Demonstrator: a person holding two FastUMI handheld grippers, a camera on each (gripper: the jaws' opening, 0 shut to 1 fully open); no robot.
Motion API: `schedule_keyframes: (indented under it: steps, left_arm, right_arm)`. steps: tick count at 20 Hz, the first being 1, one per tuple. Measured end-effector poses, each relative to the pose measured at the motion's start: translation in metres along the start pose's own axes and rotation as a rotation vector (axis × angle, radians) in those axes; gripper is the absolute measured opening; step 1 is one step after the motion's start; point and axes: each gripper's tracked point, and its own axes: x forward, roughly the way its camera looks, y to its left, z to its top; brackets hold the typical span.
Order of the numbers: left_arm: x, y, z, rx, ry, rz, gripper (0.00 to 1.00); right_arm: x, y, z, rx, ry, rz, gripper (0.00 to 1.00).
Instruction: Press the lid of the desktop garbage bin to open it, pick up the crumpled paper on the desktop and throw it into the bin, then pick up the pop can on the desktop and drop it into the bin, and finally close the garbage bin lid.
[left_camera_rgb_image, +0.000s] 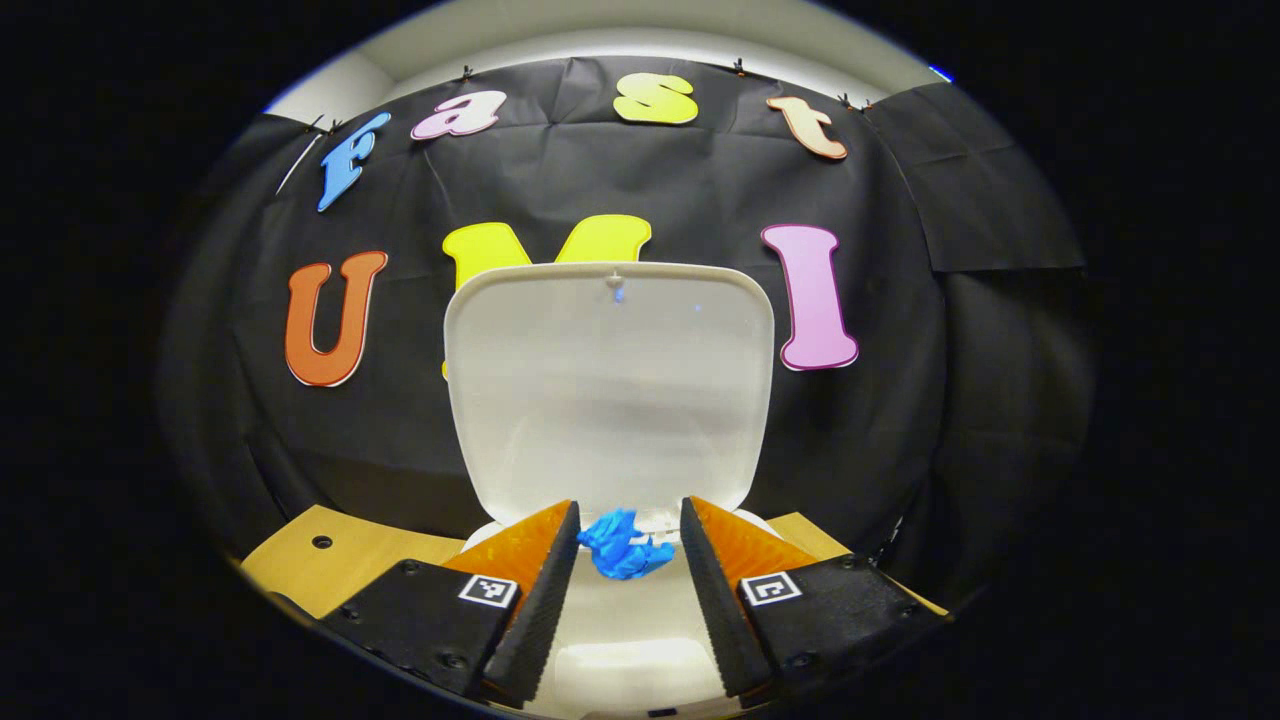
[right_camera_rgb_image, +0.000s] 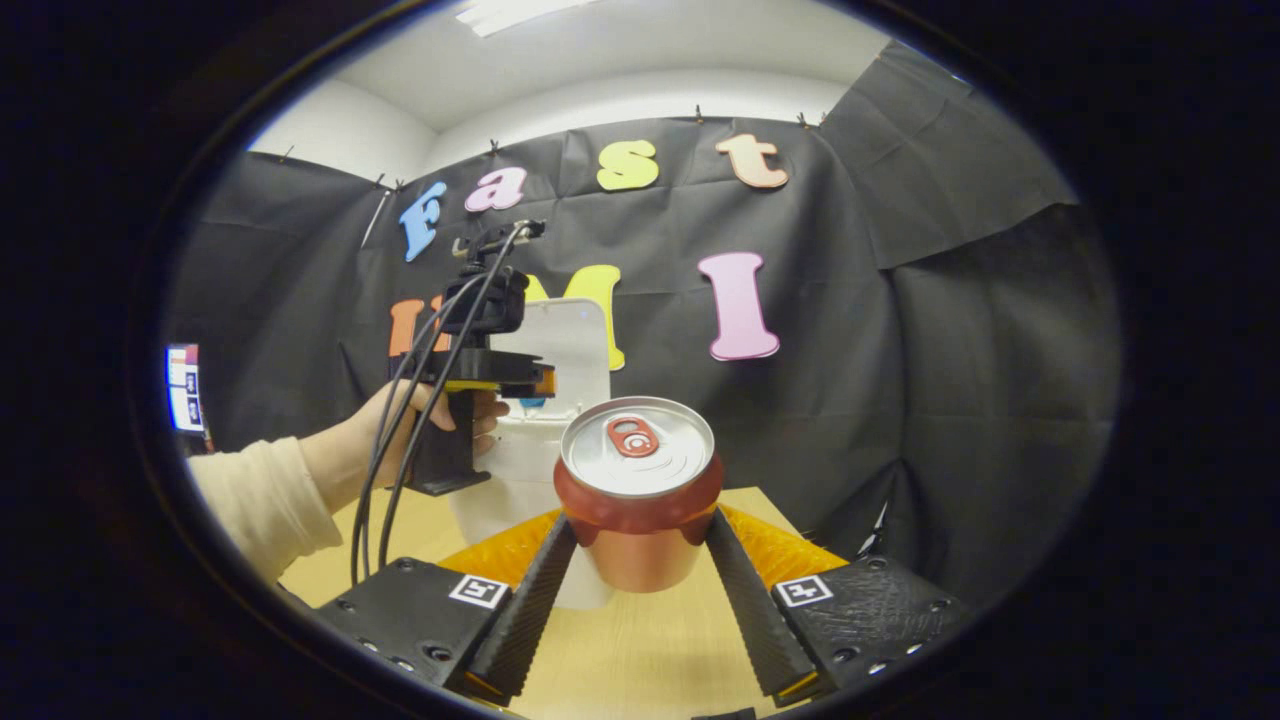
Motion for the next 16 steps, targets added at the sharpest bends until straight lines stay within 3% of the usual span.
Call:
schedule_keyframes:
  steps: [1, 7, 16]
  left_arm:
    - [-0.005, 0.001, 0.003, -0.006, -0.007, 0.0, 0.75]
    - [-0.051, 0.034, 0.003, -0.006, 0.019, 0.093, 0.99]
    - [-0.15, 0.107, -0.02, -0.041, -0.022, 0.149, 0.99]
  right_arm:
    - [0.0, 0.001, 0.0, -0.001, 0.0, 0.002, 0.81]
    - [0.003, 0.003, -0.003, -0.011, 0.001, -0.01, 0.81]
    - [-0.005, 0.027, -0.007, -0.072, 0.003, 0.005, 0.82]
